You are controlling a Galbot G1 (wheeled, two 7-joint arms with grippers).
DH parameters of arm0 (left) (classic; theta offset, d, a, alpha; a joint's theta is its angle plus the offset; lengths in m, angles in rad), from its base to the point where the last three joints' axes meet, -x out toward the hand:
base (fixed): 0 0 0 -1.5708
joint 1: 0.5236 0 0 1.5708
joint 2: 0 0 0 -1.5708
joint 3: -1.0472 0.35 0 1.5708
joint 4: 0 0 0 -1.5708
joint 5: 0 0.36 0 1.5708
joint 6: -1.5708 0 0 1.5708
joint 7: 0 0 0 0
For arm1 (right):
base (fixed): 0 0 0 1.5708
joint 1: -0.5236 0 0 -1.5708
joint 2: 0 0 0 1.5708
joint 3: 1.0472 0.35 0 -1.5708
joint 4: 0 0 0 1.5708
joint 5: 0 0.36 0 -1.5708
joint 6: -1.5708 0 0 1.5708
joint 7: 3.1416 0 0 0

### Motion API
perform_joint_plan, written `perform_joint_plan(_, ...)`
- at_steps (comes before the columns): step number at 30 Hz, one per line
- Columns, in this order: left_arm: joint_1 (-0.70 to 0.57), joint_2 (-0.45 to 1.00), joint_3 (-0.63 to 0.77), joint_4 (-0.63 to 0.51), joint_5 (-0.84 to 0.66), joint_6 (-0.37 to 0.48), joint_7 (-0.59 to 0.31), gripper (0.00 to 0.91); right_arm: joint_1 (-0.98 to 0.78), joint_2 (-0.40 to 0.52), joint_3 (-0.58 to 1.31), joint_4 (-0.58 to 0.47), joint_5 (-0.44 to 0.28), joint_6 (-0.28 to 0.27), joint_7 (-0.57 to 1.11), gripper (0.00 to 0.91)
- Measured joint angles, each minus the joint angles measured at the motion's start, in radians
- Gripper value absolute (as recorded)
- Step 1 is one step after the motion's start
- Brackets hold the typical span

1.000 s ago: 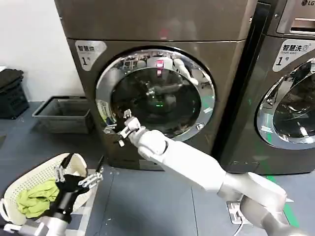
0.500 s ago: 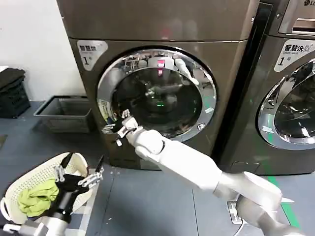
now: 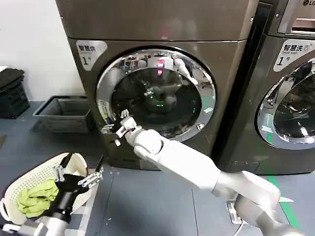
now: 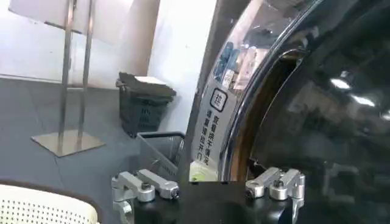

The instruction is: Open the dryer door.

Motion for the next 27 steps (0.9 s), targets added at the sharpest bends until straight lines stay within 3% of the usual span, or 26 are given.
perform_joint_plan(16,0.0,0.001,-0.001,0.0,-0.002,0.0,0.0,0.907,-0.002,-0.018,-0.008,0.026,0.001,0.0,-0.072,0.907)
perform_joint_plan(27,0.003,0.003,-0.002,0.0,-0.003,-0.002,0.001,0.907,-0.004,-0.058,-0.037,0.084,0.004,0.055,-0.23,0.907)
